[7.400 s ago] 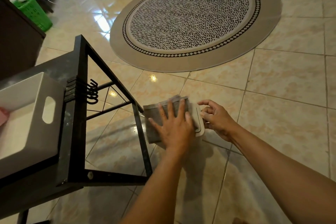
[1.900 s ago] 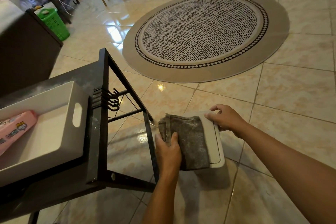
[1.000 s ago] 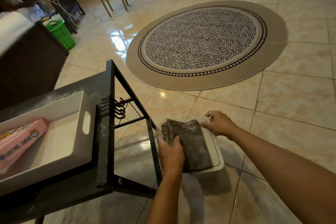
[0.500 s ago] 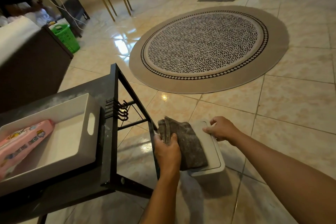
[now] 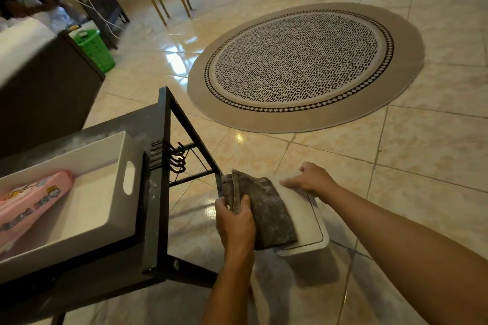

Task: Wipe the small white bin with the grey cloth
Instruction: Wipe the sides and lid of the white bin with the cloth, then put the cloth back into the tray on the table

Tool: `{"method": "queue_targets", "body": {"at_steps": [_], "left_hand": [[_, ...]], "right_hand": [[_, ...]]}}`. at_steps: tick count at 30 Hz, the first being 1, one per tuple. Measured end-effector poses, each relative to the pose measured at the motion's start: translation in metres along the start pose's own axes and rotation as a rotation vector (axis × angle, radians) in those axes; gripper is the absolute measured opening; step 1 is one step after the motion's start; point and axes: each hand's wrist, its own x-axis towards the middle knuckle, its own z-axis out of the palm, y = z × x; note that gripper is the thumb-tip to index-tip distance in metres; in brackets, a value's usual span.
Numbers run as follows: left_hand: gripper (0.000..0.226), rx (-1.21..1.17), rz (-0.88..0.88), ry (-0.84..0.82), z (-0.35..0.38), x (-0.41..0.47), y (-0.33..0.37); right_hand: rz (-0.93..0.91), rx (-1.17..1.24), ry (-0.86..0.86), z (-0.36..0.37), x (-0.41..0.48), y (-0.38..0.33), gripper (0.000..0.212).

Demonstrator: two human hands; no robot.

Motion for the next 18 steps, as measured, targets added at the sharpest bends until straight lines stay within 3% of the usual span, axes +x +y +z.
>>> {"method": "queue_targets", "body": {"at_steps": [5,10,14,18], "left_hand": [[0.024,0.004,0.002,-0.009,-0.004,0.003,0.000],[0.030,-0.007,0.023,-0.026,-0.005,0.001,0.012],[0.027,-0.017,0.049,-0.039,-0.005,0.000,0.014],[0.017,-0.064,0.083,-0.075,-0.005,-0.006,0.020]], "right_hand": [[0.060,0.027,0.005,0.005,0.002,-0.002,0.075],[0.025,0.068,0.019,0.004,-0.002,0.001,0.070],[0.074,0.244,0.002,-0.001,-0.003,0.009,0.054],[-0.038,0.320,0.225,-0.020,-0.013,0.004,0.053]]}}
